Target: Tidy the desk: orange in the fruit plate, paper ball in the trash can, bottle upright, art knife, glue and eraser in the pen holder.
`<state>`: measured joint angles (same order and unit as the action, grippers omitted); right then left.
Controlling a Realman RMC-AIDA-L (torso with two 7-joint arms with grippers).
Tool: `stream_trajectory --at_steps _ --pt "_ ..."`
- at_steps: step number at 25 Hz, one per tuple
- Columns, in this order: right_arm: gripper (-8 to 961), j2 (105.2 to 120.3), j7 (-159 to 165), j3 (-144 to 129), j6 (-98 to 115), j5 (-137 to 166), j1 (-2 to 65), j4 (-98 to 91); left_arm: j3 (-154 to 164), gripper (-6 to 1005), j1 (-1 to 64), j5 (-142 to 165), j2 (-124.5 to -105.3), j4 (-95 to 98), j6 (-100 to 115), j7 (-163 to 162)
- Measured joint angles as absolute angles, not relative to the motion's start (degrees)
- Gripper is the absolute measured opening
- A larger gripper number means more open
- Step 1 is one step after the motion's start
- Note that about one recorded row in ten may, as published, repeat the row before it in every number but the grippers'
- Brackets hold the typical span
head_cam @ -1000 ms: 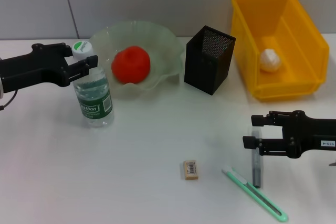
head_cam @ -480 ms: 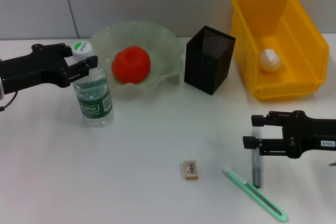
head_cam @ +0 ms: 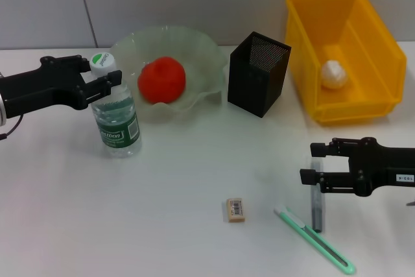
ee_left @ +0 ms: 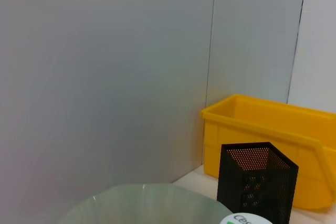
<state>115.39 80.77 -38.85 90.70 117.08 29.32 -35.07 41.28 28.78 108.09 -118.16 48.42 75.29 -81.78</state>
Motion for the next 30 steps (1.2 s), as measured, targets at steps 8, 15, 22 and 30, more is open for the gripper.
stream_trajectory --at_steps 8,15,22,30 --pt "737 115.4 80.77 -38.85 90.7 117.04 29.26 -34.95 41.28 560 28.44 106.75 -118.16 48.44 75.32 -81.18" --pt "737 115.4 80.77 -38.85 90.71 117.0 29.26 -34.94 41.31 792 28.23 106.74 -118.12 48.43 75.49 -81.13" --pt "737 115.4 80.77 -38.84 90.7 116.97 29.18 -34.89 41.24 827 27.52 101.84 -117.94 48.75 76.88 -81.25" --pt "737 115.4 81.23 -38.84 90.93 116.97 29.28 -35.0 41.12 827 24.11 86.18 -115.64 48.96 91.79 -83.32"
